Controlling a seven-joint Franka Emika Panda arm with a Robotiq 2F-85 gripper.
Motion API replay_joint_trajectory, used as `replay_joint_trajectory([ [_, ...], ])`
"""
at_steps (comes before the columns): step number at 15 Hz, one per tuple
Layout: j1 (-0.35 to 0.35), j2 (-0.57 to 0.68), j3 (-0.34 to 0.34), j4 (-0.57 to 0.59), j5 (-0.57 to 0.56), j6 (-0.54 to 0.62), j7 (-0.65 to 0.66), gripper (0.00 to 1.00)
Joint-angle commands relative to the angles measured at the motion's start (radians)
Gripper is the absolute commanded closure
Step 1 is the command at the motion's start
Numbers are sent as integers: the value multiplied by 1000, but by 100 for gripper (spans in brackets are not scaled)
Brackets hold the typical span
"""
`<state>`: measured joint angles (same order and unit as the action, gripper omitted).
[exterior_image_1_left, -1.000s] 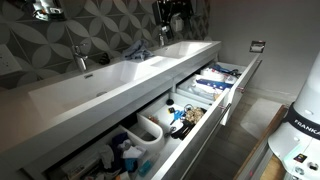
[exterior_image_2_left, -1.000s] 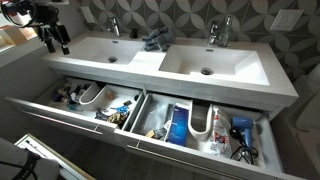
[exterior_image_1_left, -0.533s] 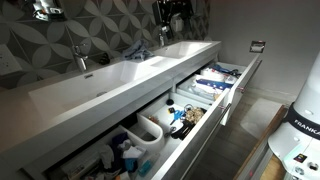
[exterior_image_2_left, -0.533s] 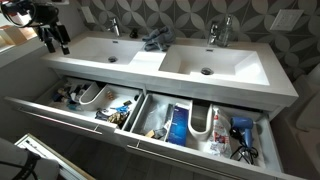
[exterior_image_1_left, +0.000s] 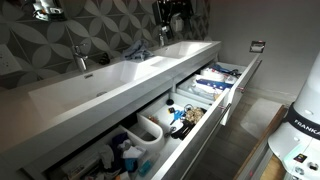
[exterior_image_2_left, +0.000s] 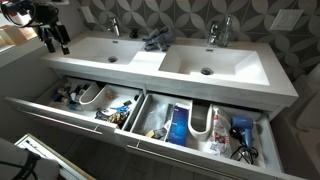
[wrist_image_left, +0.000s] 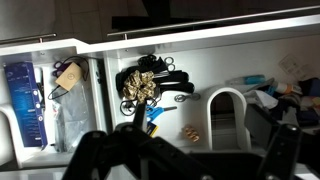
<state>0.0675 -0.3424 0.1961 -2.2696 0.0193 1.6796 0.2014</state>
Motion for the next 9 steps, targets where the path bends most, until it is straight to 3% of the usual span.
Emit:
replay_joint_trajectory([
  [1,15,2,-13,2,-4,-1,4,0],
  [9,45,-73,15,-9,-38,3,5,0],
])
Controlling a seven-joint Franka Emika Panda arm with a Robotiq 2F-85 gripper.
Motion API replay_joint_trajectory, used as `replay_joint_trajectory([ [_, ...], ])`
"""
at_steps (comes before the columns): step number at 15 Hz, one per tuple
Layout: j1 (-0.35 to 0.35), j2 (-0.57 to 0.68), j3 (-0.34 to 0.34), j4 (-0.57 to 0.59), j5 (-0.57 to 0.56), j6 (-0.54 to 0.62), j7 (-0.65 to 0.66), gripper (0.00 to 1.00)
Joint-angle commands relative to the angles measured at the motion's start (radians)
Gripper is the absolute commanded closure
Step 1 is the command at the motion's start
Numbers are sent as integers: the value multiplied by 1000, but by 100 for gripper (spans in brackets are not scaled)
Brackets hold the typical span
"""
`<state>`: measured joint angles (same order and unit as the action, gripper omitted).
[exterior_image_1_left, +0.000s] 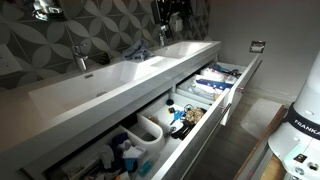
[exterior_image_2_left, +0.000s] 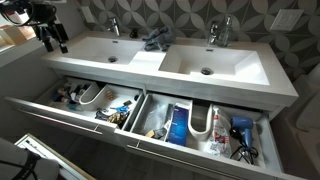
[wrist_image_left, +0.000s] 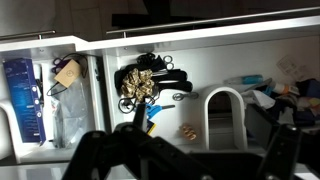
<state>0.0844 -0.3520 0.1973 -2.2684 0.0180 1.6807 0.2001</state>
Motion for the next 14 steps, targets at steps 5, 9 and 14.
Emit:
replay_joint_trajectory([
  [5,77,-201,76,-23,-106,12,34,0],
  [9,80,-303,127,-27,-218,35,78,0],
  [14,46,-387,156,-22,-358,110,150,0],
])
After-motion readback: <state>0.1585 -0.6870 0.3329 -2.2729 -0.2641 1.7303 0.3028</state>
